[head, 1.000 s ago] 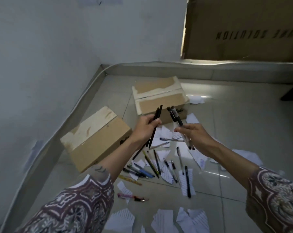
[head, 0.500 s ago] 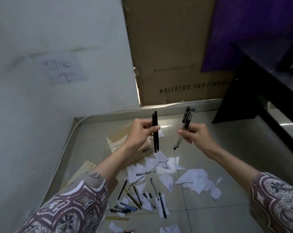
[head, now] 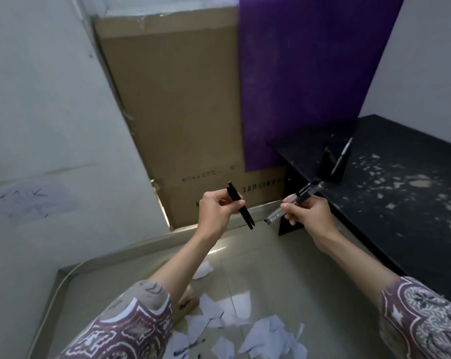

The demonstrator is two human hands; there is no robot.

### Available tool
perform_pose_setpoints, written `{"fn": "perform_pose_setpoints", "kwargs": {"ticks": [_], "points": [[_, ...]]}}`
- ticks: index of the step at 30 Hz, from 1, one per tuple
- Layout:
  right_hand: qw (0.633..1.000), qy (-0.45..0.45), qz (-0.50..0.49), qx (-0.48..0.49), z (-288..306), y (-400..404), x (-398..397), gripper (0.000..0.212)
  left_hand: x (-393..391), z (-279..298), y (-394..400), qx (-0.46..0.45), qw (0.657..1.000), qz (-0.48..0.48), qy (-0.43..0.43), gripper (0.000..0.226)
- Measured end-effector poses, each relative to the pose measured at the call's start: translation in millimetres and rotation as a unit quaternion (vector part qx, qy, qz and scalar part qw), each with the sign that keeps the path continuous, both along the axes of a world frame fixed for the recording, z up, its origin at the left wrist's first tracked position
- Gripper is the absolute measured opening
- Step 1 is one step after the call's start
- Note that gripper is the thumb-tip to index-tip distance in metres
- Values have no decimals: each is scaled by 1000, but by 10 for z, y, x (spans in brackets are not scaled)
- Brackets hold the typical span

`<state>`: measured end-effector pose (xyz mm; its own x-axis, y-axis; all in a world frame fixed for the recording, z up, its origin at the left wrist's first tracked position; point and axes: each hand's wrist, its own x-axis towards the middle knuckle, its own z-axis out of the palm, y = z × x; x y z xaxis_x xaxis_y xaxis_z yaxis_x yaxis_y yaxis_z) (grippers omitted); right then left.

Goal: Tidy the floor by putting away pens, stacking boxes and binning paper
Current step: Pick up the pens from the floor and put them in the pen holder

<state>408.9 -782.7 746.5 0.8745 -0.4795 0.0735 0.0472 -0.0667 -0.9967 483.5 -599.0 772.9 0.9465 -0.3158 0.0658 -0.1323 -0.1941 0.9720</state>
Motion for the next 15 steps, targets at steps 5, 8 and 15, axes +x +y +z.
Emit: {"fn": "perform_pose_setpoints", "kwargs": {"ticks": [5,8,15], "points": [[995,-4,-84,56,93,-824,252,11,361,156,-896,-21,999,35,-23,7],[989,-16,-136,51,180,-1369,397,13,582,230,-1471,-67,997,40,-2,8],[976,-55,-210,-30,283,-2290,773,13,979,247,-2577,-86,996,11,-36,19]]}}
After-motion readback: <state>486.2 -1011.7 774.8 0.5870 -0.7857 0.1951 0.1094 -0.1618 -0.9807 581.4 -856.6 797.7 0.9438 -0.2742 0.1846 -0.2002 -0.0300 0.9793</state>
